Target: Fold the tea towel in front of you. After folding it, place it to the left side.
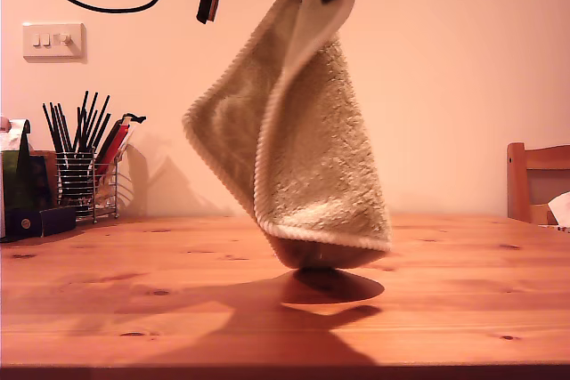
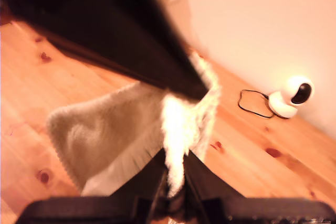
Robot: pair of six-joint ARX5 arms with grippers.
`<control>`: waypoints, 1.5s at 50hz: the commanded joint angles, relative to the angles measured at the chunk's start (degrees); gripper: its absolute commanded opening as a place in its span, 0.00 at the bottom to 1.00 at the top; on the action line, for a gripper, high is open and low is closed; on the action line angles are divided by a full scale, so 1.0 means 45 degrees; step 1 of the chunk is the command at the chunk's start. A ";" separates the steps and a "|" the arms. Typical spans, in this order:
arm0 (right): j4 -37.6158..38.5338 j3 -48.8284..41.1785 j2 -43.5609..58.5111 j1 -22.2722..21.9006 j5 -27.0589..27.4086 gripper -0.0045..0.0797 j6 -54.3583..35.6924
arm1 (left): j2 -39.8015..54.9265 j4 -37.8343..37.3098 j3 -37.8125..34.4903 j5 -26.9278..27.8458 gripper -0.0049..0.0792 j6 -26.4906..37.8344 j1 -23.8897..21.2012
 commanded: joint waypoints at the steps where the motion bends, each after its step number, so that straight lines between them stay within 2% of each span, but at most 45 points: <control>1: -0.0272 0.0510 -0.0330 0.0019 0.0039 0.04 -0.0199 | -0.0189 0.0107 0.0141 0.0044 0.34 0.1491 0.0053; 3: -0.0529 0.0651 -0.0325 -0.0010 0.0000 0.04 -0.0238 | -0.0219 0.0102 0.0141 0.0253 0.41 0.1491 0.0049; 4: -0.0627 0.0695 -0.0325 -0.0019 -0.0029 0.04 -0.0233 | -0.0223 0.0107 0.0141 0.0393 0.43 0.3240 0.0039; 7: -0.0889 0.0772 -0.0325 -0.0029 -0.0049 0.04 -0.0248 | -0.0296 0.0029 0.0141 0.0525 0.47 0.4765 0.0015; 16: -0.1661 0.0777 -0.0325 -0.0063 -0.0039 0.04 -0.0272 | -0.0432 -0.0180 0.0141 0.0311 0.59 0.6756 0.0015; 18: -0.1705 0.0777 -0.0325 -0.0058 -0.0039 0.04 -0.0272 | -0.0447 -0.0476 0.0141 0.0233 0.61 0.7334 0.0015; 21: -0.1719 0.0792 -0.0325 -0.0058 -0.0044 0.04 -0.0272 | -0.0447 -0.0947 0.0141 -0.0083 0.61 0.7334 0.0015; 22: -0.1744 0.0801 -0.0330 -0.0058 -0.0044 0.04 -0.0272 | -0.0447 -0.1103 0.0141 -0.0219 0.61 0.8403 0.0015; 24: -0.1763 0.0816 -0.0330 -0.0058 -0.0049 0.04 -0.0272 | -0.0447 -0.1384 0.0141 -0.0432 0.61 0.8403 0.0015; 25: -0.1773 0.0816 -0.0330 -0.0058 -0.0049 0.04 -0.0272 | -0.0447 -0.1530 0.0141 -0.0534 0.61 0.9413 0.0015; 27: -0.1783 0.0821 -0.0330 -0.0058 -0.0049 0.04 -0.0272 | -0.0447 -0.1783 0.0141 -0.0695 0.61 0.9413 -0.0005; 28: -0.1787 0.0826 -0.0330 -0.0058 -0.0049 0.04 -0.0277 | -0.0447 -0.1953 0.0141 -0.0787 0.61 1.0161 -0.0029; 34: -0.1928 0.0971 -0.0330 -0.0058 -0.0049 0.04 -0.0282 | -0.0447 -0.3259 0.0141 -0.1477 0.61 1.1264 -0.0214; 51: -0.2351 0.1472 -0.0330 -0.0058 -0.0053 0.04 -0.0811 | -0.0457 -0.5066 0.0141 -0.1753 0.61 1.1706 -0.0355; 61: -0.2385 0.1545 -0.0330 -0.0058 -0.0058 0.04 -0.0850 | -0.0316 -0.6523 0.0141 -0.2671 0.61 1.1798 -0.0442; 67: -0.2429 0.1797 -0.0330 -0.0058 -0.0068 0.04 -0.0962 | -0.0092 -0.7082 0.0141 -0.3313 0.57 1.1910 -0.0573; 75: -0.2448 0.2297 -0.0330 -0.0058 -0.0107 0.04 -0.1175 | 0.0437 -0.7650 0.0141 -0.3381 0.56 1.2026 -0.0612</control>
